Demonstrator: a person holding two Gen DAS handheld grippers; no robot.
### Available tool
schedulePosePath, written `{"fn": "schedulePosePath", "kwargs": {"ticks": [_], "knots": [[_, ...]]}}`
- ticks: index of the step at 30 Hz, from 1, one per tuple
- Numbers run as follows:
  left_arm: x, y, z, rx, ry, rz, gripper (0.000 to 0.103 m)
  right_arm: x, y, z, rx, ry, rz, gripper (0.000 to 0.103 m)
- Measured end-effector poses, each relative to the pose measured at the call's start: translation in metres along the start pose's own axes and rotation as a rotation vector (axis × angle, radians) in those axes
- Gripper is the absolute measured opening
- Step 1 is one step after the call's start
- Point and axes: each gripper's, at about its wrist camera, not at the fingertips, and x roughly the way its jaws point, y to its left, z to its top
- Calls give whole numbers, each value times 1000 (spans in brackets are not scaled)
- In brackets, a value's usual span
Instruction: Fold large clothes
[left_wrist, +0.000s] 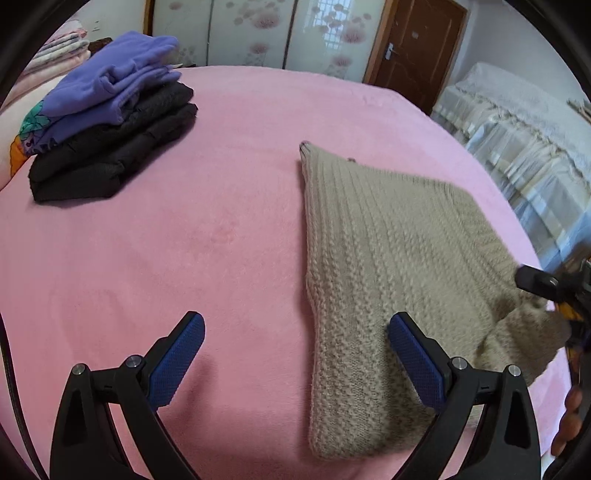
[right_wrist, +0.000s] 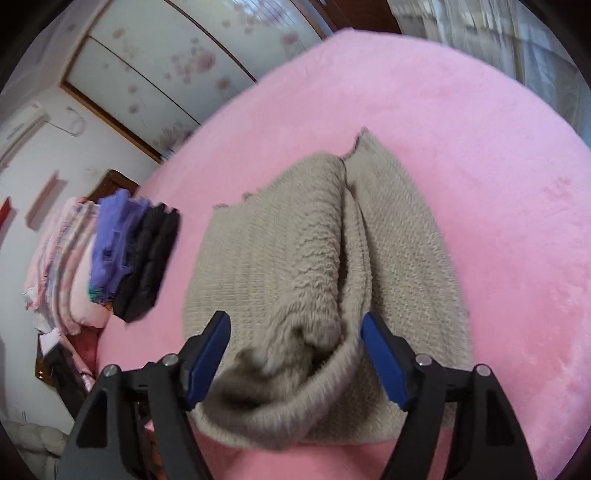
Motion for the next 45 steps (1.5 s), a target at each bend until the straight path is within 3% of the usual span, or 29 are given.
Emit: {"fn": "schedulePosePath", "kwargs": {"ticks": [3,4,5,8,12,16,21,23,24,25,29,36,39,42,44,45], "knots": [[5,-6,-1,21,-9,-4,100,18,-3,2,2,66,-22,71],[7,-10,1,32,-15,1,100,22,-6,2,12,79,2,47],[9,-13,3,49,-23,10,100,25,-8,2,8,93,8,34],[10,-20,10,70,-33,8,100,11,-10,3,-49,37,38,29],[10,-33,17,89,-48,-63,100,-38,-1,0,-188,-141,59,27],[12,-55,13,141,-46,-87,100,-64,-24,-3,-209,-253,-14,27],[33,-74,-2,178,14,-65,100,-19,-85,-10,-94,-109,-39,29],[38,-75,-9,178,18,-51,100,-10,-104,-21,-60,-105,-24,34],[38,-73,-12,168,13,-56,100,-12,-107,-22,-36,-115,-13,41],[38,-70,-13,157,12,-71,100,-15,-113,-22,7,-115,1,52],[38,-58,-15,107,36,-188,84,-24,-123,-22,85,-96,31,58],[34,-42,-28,34,6,-215,84,-78,-82,-49,-85,-250,-111,58],[19,-47,-30,66,-25,-170,84,-104,-58,-66,-190,-327,-139,58],[-11,-55,-33,108,-122,-127,84,-117,-30,-83,-300,-386,-162,57],[-30,-60,-34,130,-178,-139,84,-113,-12,-91,-371,-376,-165,45],[-38,-65,-36,150,-197,-150,84,-108,-8,-93,-391,-362,-162,29]]}}
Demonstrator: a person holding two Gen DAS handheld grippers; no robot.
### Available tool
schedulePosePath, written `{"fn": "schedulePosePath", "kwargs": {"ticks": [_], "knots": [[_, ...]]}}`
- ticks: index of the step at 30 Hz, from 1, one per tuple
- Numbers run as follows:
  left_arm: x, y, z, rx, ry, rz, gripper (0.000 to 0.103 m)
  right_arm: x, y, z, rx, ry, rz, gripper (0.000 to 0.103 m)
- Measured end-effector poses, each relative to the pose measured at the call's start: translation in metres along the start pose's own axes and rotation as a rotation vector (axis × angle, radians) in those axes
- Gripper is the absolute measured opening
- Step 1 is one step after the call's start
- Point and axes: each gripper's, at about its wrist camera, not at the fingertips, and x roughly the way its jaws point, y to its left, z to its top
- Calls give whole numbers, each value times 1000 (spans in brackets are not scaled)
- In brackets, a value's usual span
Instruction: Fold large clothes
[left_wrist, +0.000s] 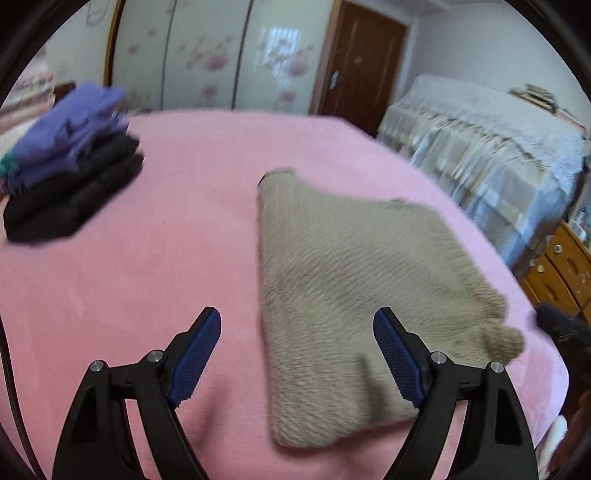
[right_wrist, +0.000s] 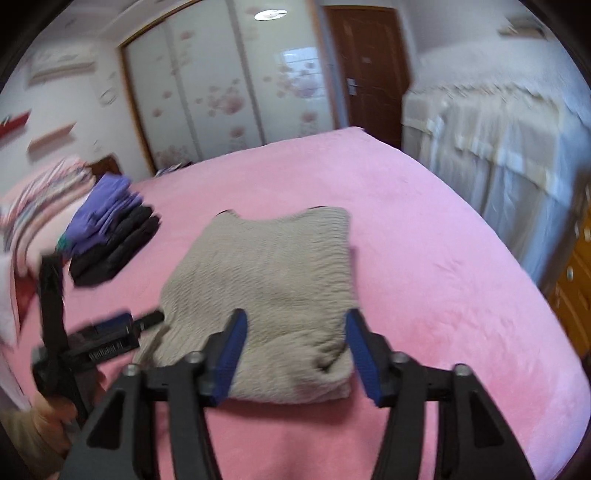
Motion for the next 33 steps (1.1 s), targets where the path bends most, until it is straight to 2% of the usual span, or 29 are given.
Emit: {"fn": "schedulePosePath", "kwargs": {"ticks": [1,3,5,7,9,11,14,21,24,26,30,33], "knots": [[-2,-5,0,18,-3,-5,84,6,6,-2,-24,21,10,13],[2,-17,-2,70,20,-9,83,19,13,-5,-52,58,-3,4],[11,-22,-7,99,58,14,71,30,14,-7,-51,82,-10,4],[26,-22,-16,122,138,62,67,42,3,-14,-37,117,-79,4],[35,-12,-27,89,181,51,67,48,-8,-23,-10,159,-118,0],[35,-3,-34,44,181,17,68,52,-23,-39,45,208,-95,0],[37,0,-40,51,178,19,69,55,-32,-60,69,246,-99,0],[41,3,-37,39,188,13,69,57,-32,-75,105,255,-99,0],[33,6,-24,31,228,-9,70,47,-31,-62,101,264,-81,0],[25,7,-8,48,238,-27,75,31,-26,-44,90,236,-54,0],[21,10,39,59,208,-43,78,12,-23,12,71,140,-4,3],[37,9,80,42,199,-51,80,28,-29,58,72,102,-1,3]]}}
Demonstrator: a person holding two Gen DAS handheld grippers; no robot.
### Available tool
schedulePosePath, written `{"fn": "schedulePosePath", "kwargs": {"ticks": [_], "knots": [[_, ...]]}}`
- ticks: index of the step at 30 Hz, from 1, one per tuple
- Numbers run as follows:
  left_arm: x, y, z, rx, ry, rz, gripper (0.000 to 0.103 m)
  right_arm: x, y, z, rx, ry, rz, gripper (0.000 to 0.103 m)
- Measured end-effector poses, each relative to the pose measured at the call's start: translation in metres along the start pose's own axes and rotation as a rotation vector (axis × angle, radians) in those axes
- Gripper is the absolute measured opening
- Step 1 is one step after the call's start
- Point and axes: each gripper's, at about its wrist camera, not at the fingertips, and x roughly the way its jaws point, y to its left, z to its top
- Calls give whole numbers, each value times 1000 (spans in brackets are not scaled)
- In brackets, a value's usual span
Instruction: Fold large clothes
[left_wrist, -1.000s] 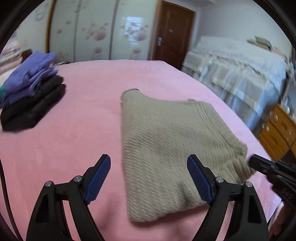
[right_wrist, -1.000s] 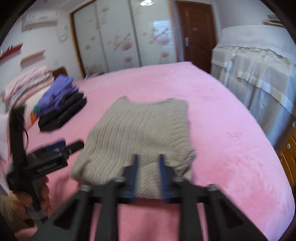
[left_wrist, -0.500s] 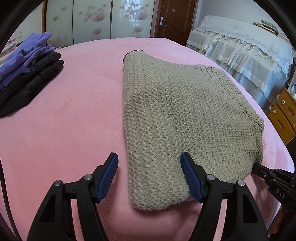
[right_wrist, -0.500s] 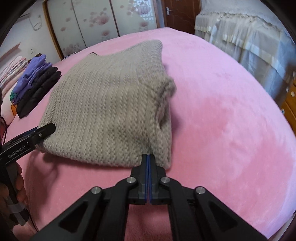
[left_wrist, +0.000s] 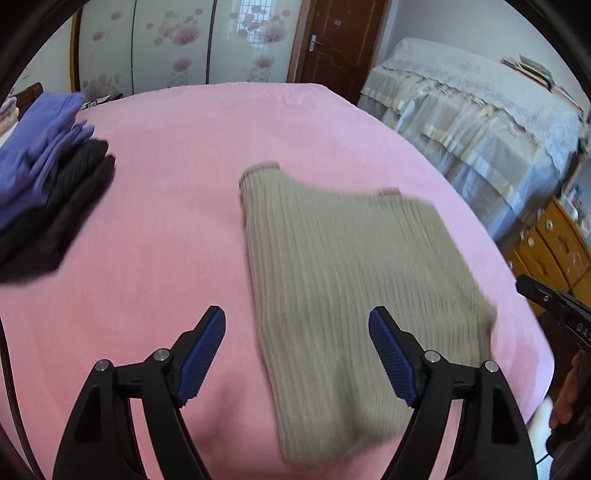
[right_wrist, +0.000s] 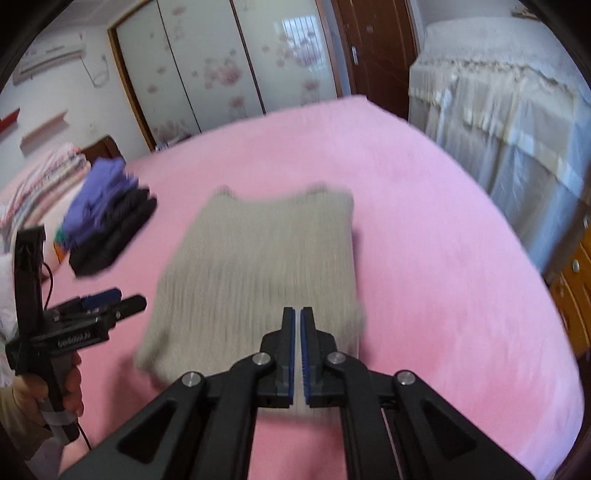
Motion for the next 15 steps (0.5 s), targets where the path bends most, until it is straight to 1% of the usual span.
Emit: {"fn": "schedulePosePath", "kwargs": {"ticks": [3,5,7,9,11,13,15], "knots": [[27,-2,41,-8,11,-13,80,39,-1,40,-26,16,-2,3],[51,-5,63,-2,21,-16,80,75,-3,63,-33,58,-5,3],[73,-9,76,9,41,-25,80,105,-6,77,-36,83,-14,3],[102,-10,88,13,83,-21,80,137,-12,87,-25,117,-42,3],[126,-8,94,3,129,-6,79,158,-21,90,1,148,-67,3],[144,-4,95,1,154,33,79,176,-29,90,18,174,-89,3],[154,2,95,0,168,48,79,188,-36,87,31,189,-98,3]]}}
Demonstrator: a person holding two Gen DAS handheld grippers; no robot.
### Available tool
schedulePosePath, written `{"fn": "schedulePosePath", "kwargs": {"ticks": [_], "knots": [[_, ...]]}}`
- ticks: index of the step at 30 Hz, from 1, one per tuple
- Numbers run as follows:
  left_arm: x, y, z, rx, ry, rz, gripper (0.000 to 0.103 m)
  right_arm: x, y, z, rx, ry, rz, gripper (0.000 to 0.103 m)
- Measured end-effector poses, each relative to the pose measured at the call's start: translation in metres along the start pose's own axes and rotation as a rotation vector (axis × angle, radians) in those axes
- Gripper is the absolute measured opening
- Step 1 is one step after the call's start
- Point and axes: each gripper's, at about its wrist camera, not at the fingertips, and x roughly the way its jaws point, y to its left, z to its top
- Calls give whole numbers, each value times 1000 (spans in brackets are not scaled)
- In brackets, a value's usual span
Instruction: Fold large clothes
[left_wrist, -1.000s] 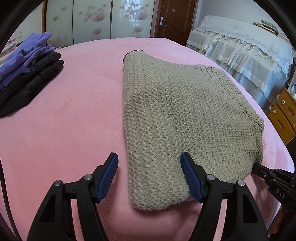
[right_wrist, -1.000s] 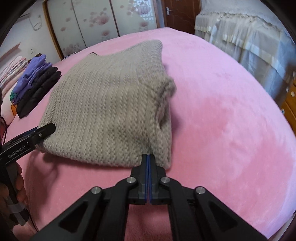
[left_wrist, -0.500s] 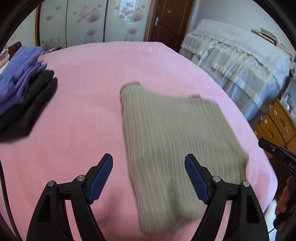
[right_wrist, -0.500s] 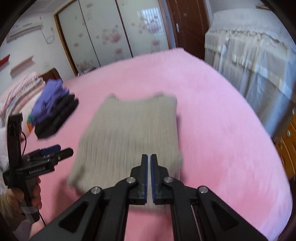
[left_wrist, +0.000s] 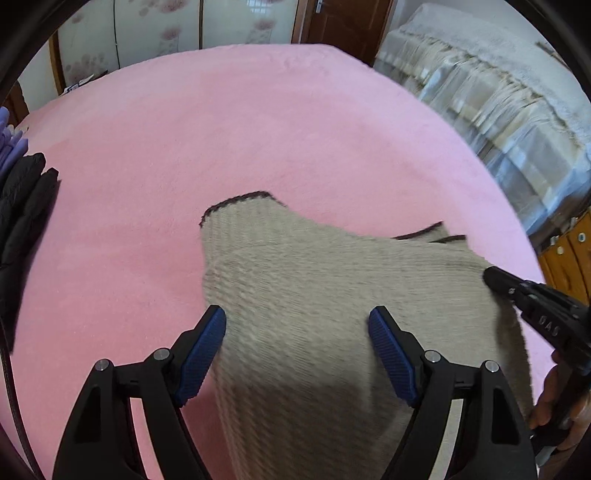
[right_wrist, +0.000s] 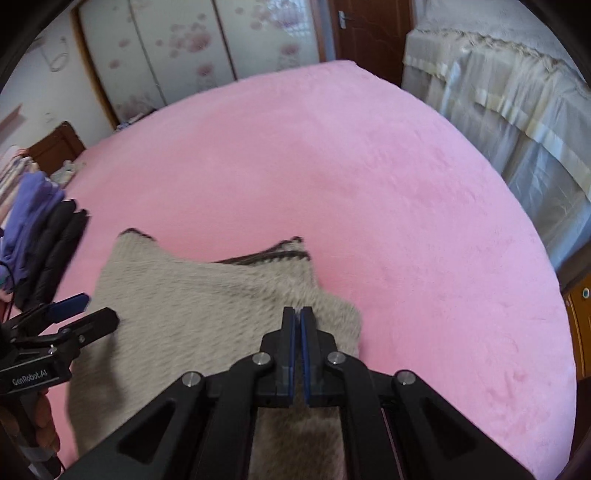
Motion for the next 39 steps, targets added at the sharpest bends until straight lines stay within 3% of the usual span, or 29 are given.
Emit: {"fn": "schedulePosePath", "kwargs": {"ticks": [6,17,22,28,31,35,39], "knots": [[22,25,-2,-111,38,-71,81,19,-17,-1,47,28,20,2],[11,25,-10,-118,16,-53,81,0,-16,1,100,15,55,4],[-26,15,-10,-74,-8,-31,81,-34,-12,-5,128,-11,126,45],[-91,5,-21,-20,-33,-34,82,-96,4,-36,122,-58,221,48],[-127,4,-35,31,-34,-13,83,-126,13,-57,81,-56,244,63],[-172,-2,-54,96,-79,10,83,-162,16,-81,44,-63,271,66],[-200,0,-71,83,-105,-39,85,-194,15,-95,-4,-126,264,96]]}}
